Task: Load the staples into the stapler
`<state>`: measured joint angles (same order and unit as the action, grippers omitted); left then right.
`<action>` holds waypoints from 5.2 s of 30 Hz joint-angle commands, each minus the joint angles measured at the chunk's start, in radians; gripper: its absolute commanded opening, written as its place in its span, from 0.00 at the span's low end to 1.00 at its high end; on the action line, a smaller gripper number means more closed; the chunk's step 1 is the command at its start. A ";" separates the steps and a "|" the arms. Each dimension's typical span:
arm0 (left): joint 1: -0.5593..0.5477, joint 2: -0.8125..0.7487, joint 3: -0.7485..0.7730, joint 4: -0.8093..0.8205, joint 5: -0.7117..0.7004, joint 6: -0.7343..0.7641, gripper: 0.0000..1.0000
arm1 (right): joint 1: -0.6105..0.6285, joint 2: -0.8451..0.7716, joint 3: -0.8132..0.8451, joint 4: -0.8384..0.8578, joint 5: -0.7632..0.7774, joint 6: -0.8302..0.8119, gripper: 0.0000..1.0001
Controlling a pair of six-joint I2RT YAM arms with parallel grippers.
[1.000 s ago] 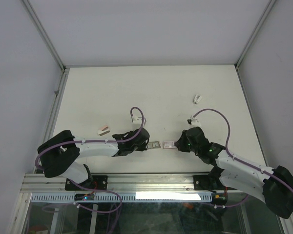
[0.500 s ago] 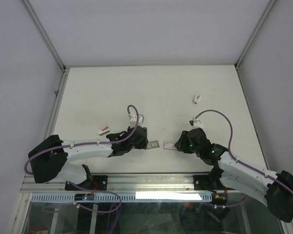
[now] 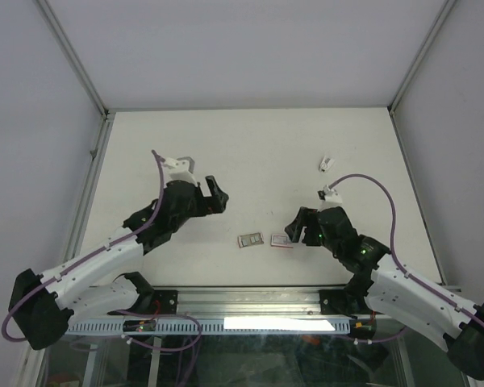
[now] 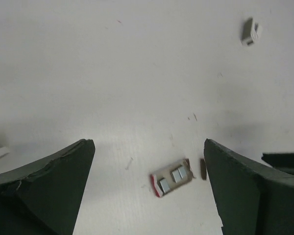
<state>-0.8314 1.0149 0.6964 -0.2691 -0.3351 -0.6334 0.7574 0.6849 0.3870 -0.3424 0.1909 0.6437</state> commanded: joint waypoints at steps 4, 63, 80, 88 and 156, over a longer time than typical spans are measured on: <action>0.311 -0.074 -0.099 0.009 0.027 0.021 0.99 | -0.003 0.028 0.021 0.068 -0.013 -0.031 0.74; 0.145 0.499 -0.020 0.372 0.206 0.160 0.40 | -0.002 0.028 -0.017 0.118 -0.044 0.002 0.75; 0.251 -0.033 -0.245 0.525 0.155 0.134 0.97 | -0.003 0.356 0.147 0.397 -0.282 -0.118 0.85; 0.255 -0.092 -0.384 0.684 0.218 0.162 0.95 | -0.003 0.682 0.293 0.529 -0.402 -0.155 0.79; 0.097 0.260 -0.345 0.532 0.065 0.041 0.35 | -0.041 0.501 0.162 0.540 -0.347 -0.223 0.72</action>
<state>-0.7174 1.2560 0.3065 0.2722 -0.1944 -0.5980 0.7227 1.2201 0.5552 0.1711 -0.1776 0.4114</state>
